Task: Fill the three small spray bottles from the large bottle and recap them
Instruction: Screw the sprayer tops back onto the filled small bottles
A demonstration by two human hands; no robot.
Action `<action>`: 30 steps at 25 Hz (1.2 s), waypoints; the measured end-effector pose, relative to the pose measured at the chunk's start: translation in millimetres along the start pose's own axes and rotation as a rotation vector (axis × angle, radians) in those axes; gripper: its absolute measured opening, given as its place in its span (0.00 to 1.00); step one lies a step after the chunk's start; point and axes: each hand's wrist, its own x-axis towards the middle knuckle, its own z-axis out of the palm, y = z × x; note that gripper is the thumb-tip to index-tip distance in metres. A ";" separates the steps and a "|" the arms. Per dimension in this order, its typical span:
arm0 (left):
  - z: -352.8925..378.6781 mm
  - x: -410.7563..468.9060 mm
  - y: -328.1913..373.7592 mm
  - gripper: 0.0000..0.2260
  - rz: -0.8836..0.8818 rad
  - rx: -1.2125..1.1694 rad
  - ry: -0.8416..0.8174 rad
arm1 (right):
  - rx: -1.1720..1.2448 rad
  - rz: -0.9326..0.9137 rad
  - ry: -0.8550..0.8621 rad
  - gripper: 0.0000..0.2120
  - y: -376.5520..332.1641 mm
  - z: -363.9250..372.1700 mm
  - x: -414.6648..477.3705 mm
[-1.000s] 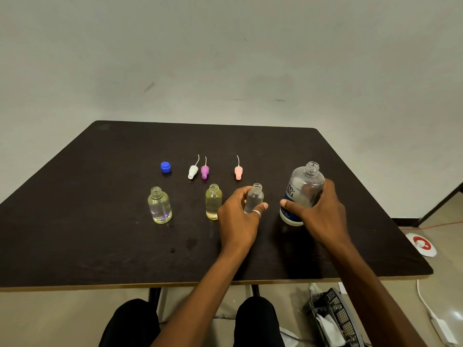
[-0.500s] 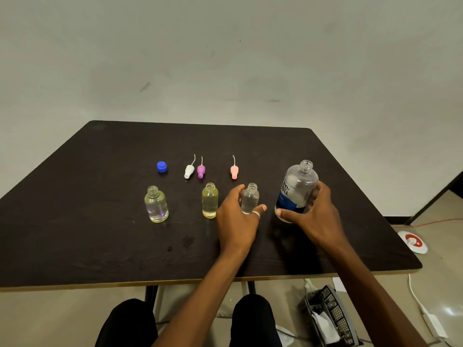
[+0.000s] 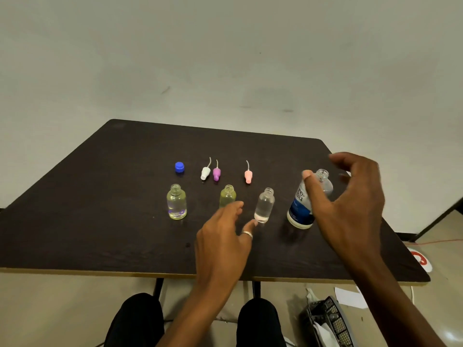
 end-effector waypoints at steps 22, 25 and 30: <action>-50.5 59.1 -111.2 0.35 -0.250 -0.219 0.008 | -0.675 -0.444 -1.190 0.34 -30.2 283.0 86.7; -47.5 57.2 -114.6 0.31 -0.252 -0.237 0.015 | -0.739 -0.479 -1.199 0.31 -27.6 290.4 85.9; -45.9 56.2 -116.9 0.27 -0.251 -0.252 0.051 | -0.740 -0.513 -1.207 0.24 -29.2 291.6 83.5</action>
